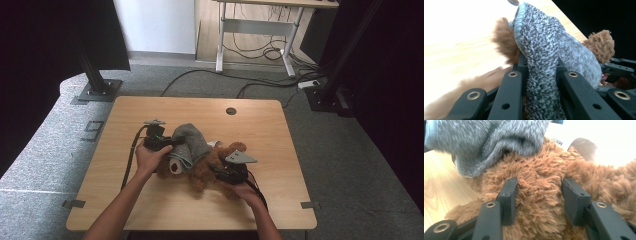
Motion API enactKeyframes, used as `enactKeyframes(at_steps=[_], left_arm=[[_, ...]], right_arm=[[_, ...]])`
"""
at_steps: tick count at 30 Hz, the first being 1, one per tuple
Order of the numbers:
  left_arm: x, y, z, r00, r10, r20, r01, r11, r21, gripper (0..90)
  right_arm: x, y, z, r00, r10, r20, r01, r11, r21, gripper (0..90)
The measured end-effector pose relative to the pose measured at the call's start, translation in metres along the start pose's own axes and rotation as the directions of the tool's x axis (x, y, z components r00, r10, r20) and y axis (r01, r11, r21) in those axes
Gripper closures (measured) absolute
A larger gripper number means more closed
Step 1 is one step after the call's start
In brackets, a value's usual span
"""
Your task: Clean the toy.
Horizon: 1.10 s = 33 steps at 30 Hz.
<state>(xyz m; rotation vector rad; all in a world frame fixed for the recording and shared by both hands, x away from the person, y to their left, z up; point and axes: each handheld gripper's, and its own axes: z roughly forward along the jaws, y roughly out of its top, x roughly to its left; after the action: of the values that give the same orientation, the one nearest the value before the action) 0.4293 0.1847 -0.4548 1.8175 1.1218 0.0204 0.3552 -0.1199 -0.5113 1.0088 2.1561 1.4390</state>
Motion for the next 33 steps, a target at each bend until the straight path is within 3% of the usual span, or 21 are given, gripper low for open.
enactKeyframes(at_steps=[5, 12, 17, 22, 33], left_arm=[[0.017, -0.01, -0.017, 0.9991, -0.039, 0.016, 0.04, 0.9988, -0.029, 75.9], [0.028, -0.016, -0.031, 0.9977, -0.067, 0.016, 0.067, 0.9956, -0.064, 75.8], [0.037, -0.02, -0.04, 0.9955, -0.094, 0.011, 0.095, 0.9913, -0.091, 75.8], [0.047, -0.025, -0.049, 0.9903, -0.138, 0.017, 0.139, 0.9824, -0.125, 75.8], [0.066, -0.034, -0.06, 0.9835, -0.181, -0.002, 0.179, 0.9751, -0.131, 75.6]], right_arm=[[0.0, 0.0, 0.0, 1.0, 0.002, 0.002, -0.002, 1.0, -0.002, 50.0], [0.001, 0.0, 0.0, 1.0, 0.005, 0.006, -0.005, 1.0, -0.005, 49.8], [0.0, 0.001, 0.0, 0.9999, 0.009, 0.006, -0.009, 1.0, -0.006, 49.2], [0.0, 0.002, -0.001, 1.0, 0.004, 0.009, -0.004, 1.0, 0.0, 48.6], [-0.001, 0.002, -0.001, 0.9999, 0.014, 0.005, -0.014, 1.0, -0.002, 47.7]])
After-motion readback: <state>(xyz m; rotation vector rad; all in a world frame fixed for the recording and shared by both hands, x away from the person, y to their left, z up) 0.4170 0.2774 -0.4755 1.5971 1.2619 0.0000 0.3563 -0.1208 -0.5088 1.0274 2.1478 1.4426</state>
